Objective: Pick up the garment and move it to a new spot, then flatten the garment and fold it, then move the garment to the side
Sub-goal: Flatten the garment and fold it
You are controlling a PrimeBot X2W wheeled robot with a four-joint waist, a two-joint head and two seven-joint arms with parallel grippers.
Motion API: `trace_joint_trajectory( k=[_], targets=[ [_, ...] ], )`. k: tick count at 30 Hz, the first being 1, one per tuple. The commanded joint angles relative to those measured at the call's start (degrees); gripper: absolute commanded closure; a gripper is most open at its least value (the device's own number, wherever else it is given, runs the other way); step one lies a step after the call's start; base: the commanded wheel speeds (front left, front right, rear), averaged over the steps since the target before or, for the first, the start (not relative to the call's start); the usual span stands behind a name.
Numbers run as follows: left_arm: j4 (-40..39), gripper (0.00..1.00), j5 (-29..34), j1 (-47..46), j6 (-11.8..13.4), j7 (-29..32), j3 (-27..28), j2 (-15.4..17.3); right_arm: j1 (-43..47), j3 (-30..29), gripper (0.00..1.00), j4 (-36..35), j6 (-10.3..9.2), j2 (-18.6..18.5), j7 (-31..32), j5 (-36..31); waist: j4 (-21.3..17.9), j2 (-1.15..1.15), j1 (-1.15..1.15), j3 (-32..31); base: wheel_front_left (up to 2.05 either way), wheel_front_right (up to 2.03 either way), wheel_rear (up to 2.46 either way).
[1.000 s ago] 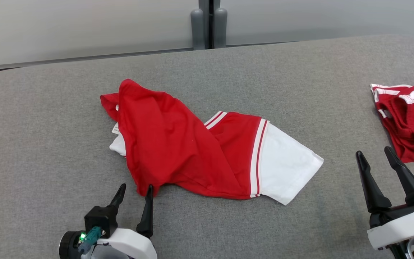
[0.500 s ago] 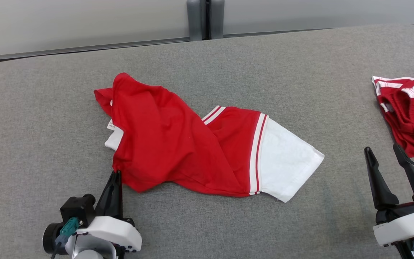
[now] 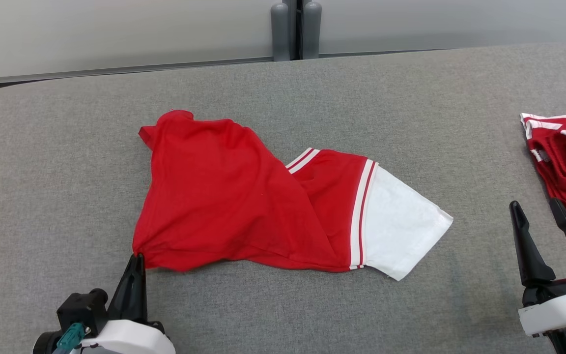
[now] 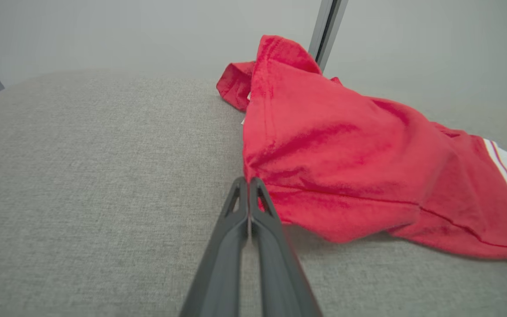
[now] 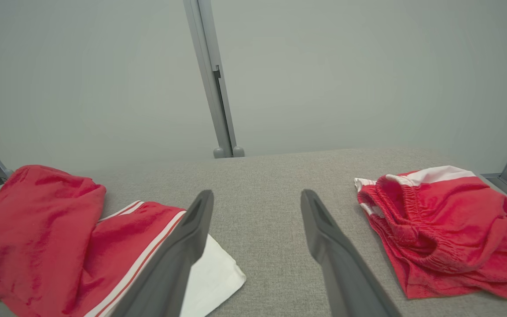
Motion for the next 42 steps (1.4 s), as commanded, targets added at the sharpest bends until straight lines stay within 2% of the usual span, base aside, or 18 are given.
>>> trace_joint_trajectory(
  k=[1, 2, 3, 12, 20, 42],
  targets=[
    [-0.5, 1.00, -0.5, 0.4, 0.5, -0.5, 0.4, 0.1, 0.3, 0.1, 0.00, 0.0, 0.00, 0.0, -0.2, 0.0, -0.2, 0.00, 0.00, -0.2, 0.00, 0.00, 0.00],
    [-0.3, 0.52, -0.6, 0.7, 0.6, -0.5, 0.5, 0.0, 0.3, 0.1, 0.00, 0.1, 0.00, 0.0, -0.2, 0.0, -0.3, 0.00, 0.00, -0.3, 0.00, 0.00, 0.00],
    [-0.1, 0.00, -0.8, 1.1, 0.9, -1.0, 0.5, -0.4, 0.3, 0.2, 0.00, 0.1, 0.00, 0.0, -0.2, 0.0, -0.3, 0.00, 0.00, -0.4, 0.00, 0.00, 0.00],
    [-3.1, 0.00, 3.6, -0.4, 3.5, -5.1, 1.6, -0.4, 0.6, -0.3, 0.00, -0.2, 0.00, -0.5, 0.1, -1.1, -0.4, 0.00, 0.00, -1.1, 0.00, 0.00, 0.00],
    [-6.1, 0.00, 6.4, -1.8, 3.7, -5.5, 1.4, 0.3, 0.6, 0.7, 0.00, -0.5, 0.00, -1.6, 0.9, -3.1, -0.6, 0.00, 0.00, -2.5, 0.00, 0.00, 0.00],
    [-7.1, 0.00, 4.9, 0.9, 3.8, 0.0, -0.5, 1.1, 1.5, 1.3, 0.00, -1.2, 0.00, -1.1, 1.5, -3.2, -0.9, 0.00, 0.00, -4.6, 0.00, 0.00, 0.00]
  ],
)
